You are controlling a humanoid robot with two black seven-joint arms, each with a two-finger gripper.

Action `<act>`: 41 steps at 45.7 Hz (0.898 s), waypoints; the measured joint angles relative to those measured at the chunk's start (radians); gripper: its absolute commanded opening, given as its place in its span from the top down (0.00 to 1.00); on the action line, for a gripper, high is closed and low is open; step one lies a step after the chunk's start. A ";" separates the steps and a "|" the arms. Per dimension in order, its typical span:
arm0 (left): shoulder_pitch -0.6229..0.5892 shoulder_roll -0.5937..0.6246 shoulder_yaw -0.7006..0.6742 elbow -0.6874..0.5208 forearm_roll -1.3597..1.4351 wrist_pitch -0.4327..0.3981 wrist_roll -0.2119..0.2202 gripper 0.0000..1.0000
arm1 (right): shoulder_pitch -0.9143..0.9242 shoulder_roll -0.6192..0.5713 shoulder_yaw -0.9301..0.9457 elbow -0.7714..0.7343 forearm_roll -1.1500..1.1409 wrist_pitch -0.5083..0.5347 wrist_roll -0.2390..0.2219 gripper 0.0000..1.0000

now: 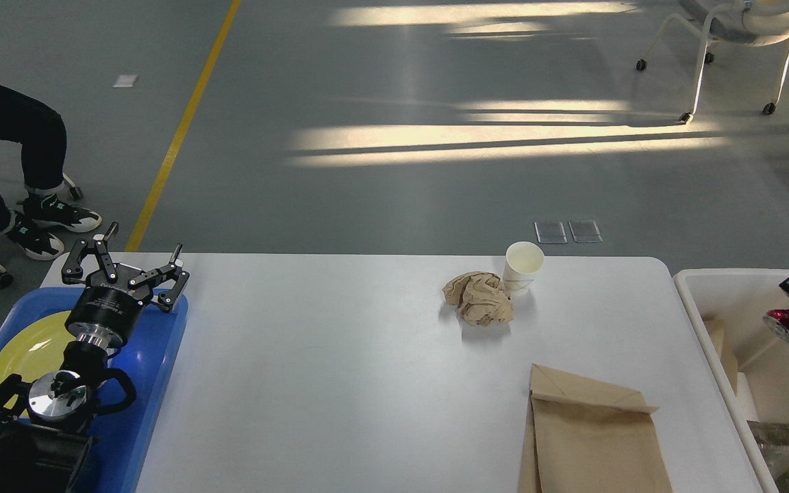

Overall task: Tidy desktop
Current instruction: 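Lift the red can and drop it into the white bin, then move the right gripper back over the brown napkin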

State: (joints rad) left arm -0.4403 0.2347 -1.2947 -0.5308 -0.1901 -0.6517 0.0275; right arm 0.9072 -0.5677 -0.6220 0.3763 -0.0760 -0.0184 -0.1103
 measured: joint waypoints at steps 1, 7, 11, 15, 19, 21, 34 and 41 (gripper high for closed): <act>0.000 0.000 0.000 0.000 0.000 0.000 0.000 0.04 | -0.007 0.004 -0.004 0.000 0.000 0.000 0.000 0.08; 0.000 0.000 0.000 0.000 0.000 0.000 0.000 0.04 | -0.032 0.039 -0.047 -0.001 -0.001 -0.002 0.000 0.02; 0.000 0.000 0.000 0.000 0.000 0.000 0.000 0.04 | -0.024 0.053 -0.076 0.004 -0.001 -0.002 0.000 0.01; 0.000 0.000 0.000 0.000 0.000 0.000 0.000 0.04 | 0.028 0.062 -0.108 0.017 0.000 0.003 0.000 0.01; 0.000 0.000 0.000 0.000 0.000 0.000 0.000 0.04 | 0.112 0.066 -0.171 0.050 0.001 0.010 0.000 0.01; 0.000 0.000 0.000 0.000 0.000 0.000 0.000 0.04 | 0.162 0.069 -0.215 0.079 0.002 0.013 0.000 0.00; 0.000 0.000 0.000 0.000 -0.001 0.000 0.000 0.04 | 0.621 0.165 -0.490 0.388 0.003 0.075 -0.002 0.00; 0.000 0.000 0.000 0.000 0.000 0.000 0.000 0.04 | 0.837 0.247 -0.517 0.540 0.009 0.261 0.000 0.00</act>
State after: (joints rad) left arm -0.4402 0.2347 -1.2947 -0.5308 -0.1906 -0.6517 0.0275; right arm 1.7444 -0.3207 -1.1389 0.9167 -0.0670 0.2425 -0.1100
